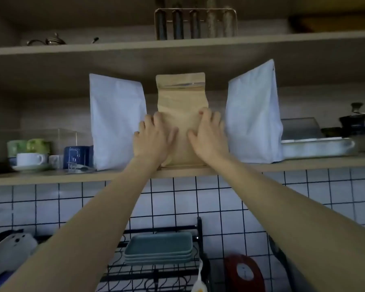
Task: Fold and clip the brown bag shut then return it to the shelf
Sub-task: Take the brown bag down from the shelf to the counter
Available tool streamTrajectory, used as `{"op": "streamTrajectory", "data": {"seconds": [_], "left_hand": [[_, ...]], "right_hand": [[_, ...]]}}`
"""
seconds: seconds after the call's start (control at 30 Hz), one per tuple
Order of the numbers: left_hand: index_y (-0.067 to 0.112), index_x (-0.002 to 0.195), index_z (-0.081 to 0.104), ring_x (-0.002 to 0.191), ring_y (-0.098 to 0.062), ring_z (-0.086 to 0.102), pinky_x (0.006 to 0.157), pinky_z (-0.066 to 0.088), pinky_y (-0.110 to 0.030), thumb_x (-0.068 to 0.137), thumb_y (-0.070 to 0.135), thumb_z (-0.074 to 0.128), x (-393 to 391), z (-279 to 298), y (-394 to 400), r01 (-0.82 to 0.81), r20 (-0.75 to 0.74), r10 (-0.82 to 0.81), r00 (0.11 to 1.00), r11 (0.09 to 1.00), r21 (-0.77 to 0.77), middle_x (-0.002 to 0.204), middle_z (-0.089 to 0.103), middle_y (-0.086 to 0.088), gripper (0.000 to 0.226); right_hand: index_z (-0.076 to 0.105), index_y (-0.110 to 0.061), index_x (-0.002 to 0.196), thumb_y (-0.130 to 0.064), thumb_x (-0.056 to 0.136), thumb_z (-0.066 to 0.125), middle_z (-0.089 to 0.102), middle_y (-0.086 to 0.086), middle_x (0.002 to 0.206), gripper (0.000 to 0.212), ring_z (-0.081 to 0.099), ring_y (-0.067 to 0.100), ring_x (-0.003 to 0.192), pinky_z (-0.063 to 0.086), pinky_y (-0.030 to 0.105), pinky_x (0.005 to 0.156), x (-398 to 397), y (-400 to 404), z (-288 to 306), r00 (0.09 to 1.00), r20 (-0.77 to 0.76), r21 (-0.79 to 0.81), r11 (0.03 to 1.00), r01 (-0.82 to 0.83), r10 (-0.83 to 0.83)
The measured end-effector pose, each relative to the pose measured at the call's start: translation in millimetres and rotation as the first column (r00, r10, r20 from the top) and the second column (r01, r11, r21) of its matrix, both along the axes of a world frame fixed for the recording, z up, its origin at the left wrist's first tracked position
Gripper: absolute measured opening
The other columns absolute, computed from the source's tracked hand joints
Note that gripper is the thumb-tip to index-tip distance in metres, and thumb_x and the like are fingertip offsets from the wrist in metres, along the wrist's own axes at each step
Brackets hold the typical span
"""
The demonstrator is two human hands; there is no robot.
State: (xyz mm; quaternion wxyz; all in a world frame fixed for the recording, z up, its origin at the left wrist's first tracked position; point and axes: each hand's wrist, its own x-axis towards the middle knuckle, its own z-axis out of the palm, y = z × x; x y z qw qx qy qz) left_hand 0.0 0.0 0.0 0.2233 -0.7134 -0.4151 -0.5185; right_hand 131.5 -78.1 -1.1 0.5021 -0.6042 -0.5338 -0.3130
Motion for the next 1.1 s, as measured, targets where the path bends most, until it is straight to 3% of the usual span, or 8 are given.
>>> {"op": "streamTrajectory", "data": {"seconds": [0.17, 0.27, 0.33, 0.4, 0.47, 0.6, 0.97, 1.1], "left_hand": [[0.004, 0.148, 0.035, 0.131, -0.041, 0.05, 0.101, 0.042, -0.047, 0.1, 0.063, 0.042, 12.7, 10.6, 17.8, 0.425, 0.295, -0.356, 0.887, 0.879, -0.217, 0.147, 0.046, -0.021, 0.076], [0.005, 0.15, 0.036, 0.133, -0.036, 0.05, 0.104, 0.041, -0.043, 0.1, 0.064, 0.042, 17.2, 15.6, 21.0, 0.556, 0.391, -0.453, 0.801, 0.806, -0.205, 0.149, 0.048, -0.018, 0.078], [0.007, 0.152, 0.035, 0.134, -0.035, 0.05, 0.106, 0.042, -0.043, 0.099, 0.066, 0.039, 21.4, 18.0, 21.8, 0.625, 0.5, -0.472, 0.726, 0.756, -0.194, 0.148, 0.051, -0.016, 0.079], [0.009, 0.152, 0.038, 0.131, -0.031, 0.051, 0.099, 0.039, -0.037, 0.1, 0.066, 0.034, 26.5, 21.7, 20.8, 0.692, 0.608, -0.47, 0.639, 0.697, -0.188, 0.147, 0.053, -0.013, 0.077], [0.011, 0.15, 0.043, 0.124, -0.027, 0.052, 0.096, 0.038, -0.037, 0.101, 0.068, 0.027, 29.1, 27.0, 21.5, 0.75, 0.713, -0.437, 0.548, 0.634, -0.189, 0.145, 0.054, -0.01, 0.077], [0.02, 0.159, 0.033, 0.141, -0.031, 0.043, 0.118, 0.034, -0.05, 0.096, 0.076, 0.022, 34.2, 27.7, 19.2, 0.862, 0.834, -0.379, 0.402, 0.464, -0.205, 0.157, 0.045, -0.007, 0.085], [0.02, 0.157, 0.034, 0.138, -0.029, 0.045, 0.114, 0.035, -0.046, 0.096, 0.076, 0.022, 32.6, 22.8, 5.5, 0.884, 0.847, -0.408, 0.342, 0.446, -0.142, 0.154, 0.047, -0.005, 0.084], [0.019, 0.153, 0.04, 0.13, -0.026, 0.05, 0.113, 0.038, -0.046, 0.096, 0.077, 0.023, 25.6, 23.4, -9.2, 0.874, 0.819, -0.455, 0.35, 0.474, -0.109, 0.148, 0.052, -0.003, 0.083]], "right_hand": [[0.017, -0.016, 0.159, -0.049, 0.1, 0.051, 0.032, 0.018, 0.156, 0.076, 0.041, 0.041, 0.138, 0.039, 0.05, 0.108, 6.5, 19.1, 9.0, 0.944, -0.29, 0.017, 0.988, -0.156, 0.155], [0.011, -0.017, 0.163, -0.061, 0.101, 0.041, 0.028, 0.015, 0.165, 0.081, 0.039, 0.04, 0.144, 0.035, 0.051, 0.113, 4.9, 31.4, 13.4, 0.721, -0.579, 0.161, 0.92, -0.357, 0.381], [0.028, -0.017, 0.158, -0.065, 0.101, 0.034, 0.045, 0.015, 0.154, 0.075, 0.048, 0.039, 0.136, 0.04, 0.051, 0.11, 6.6, 37.4, 17.6, 0.61, -0.668, 0.229, 0.898, -0.377, 0.426], [0.049, -0.014, 0.143, -0.068, 0.101, 0.026, 0.06, 0.014, 0.137, 0.073, 0.057, 0.036, 0.123, 0.045, 0.047, 0.102, 8.6, 41.0, 19.9, 0.589, -0.687, 0.235, 0.897, -0.374, 0.425], [0.053, -0.013, 0.141, -0.07, 0.1, 0.021, 0.061, 0.013, 0.135, 0.077, 0.057, 0.034, 0.121, 0.044, 0.047, 0.104, 10.9, 43.8, 21.1, 0.565, -0.705, 0.227, 0.891, -0.393, 0.429], [0.046, -0.017, 0.148, -0.076, 0.096, 0.022, 0.056, 0.01, 0.143, 0.082, 0.054, 0.032, 0.125, 0.042, 0.048, 0.106, 13.1, 45.5, 21.6, 0.541, -0.724, 0.182, 0.875, -0.448, 0.428], [0.046, -0.026, 0.147, -0.077, 0.094, 0.025, 0.056, 0.002, 0.14, 0.076, 0.053, 0.025, 0.114, 0.039, 0.042, 0.098, 4.4, 34.1, 19.6, 0.5, -0.686, 0.306, 0.833, -0.461, 0.529], [0.049, -0.029, 0.145, -0.078, 0.094, 0.024, 0.054, -0.007, 0.119, 0.075, 0.048, 0.018, 0.103, 0.034, 0.037, 0.089, -2.5, 21.3, 17.0, 0.497, -0.663, 0.365, 0.821, -0.438, 0.56]]}}
